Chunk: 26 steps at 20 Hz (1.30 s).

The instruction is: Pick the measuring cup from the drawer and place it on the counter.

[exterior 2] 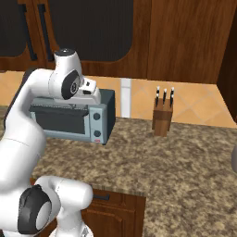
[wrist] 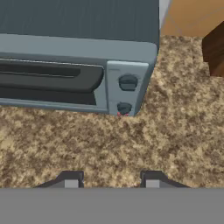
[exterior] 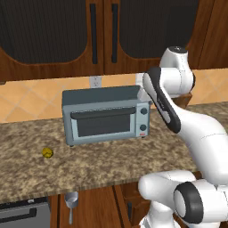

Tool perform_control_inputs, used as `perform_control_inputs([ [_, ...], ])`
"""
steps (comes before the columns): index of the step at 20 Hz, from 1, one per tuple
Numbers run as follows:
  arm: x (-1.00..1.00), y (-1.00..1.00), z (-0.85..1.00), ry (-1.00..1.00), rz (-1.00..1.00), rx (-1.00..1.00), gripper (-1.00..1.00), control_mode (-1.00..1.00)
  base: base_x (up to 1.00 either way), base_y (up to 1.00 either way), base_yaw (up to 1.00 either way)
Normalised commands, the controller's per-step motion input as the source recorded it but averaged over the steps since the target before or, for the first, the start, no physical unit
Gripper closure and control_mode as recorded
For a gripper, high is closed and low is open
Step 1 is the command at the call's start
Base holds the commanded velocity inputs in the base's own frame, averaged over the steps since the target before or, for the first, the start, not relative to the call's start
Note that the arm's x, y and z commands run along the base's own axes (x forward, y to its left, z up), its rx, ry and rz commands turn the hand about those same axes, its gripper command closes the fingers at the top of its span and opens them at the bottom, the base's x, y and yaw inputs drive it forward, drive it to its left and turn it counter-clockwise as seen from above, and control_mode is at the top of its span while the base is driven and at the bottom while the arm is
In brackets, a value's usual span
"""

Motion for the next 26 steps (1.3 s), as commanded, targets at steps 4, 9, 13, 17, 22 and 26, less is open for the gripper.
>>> perform_control_inputs([
  [4,-0.63,0.37,-0.21,-0.01,0.00,-0.02,-1.00,-1.00,0.00,0.00,0.00],
  [9,-1.00,1.00,-0.68,0.00,0.00,-0.07,-1.00,-1.00,0.00,0.00,0.00],
  [13,-0.82,1.00,-0.71,0.03,0.00,-0.01,-1.00,-1.00,0.00,0.00,0.00],
  [17,-0.78,1.00,-0.73,0.11,0.00,0.00,-1.00,-1.00,0.00,0.00,0.00],
  [22,-0.59,0.93,-0.65,0.13,0.00,0.00,-1.00,-1.00,0.00,0.00,0.00],
  [26,-0.46,0.77,-0.67,0.08,0.00,0.00,-1.00,-1.00,0.00,0.00,0.00],
])
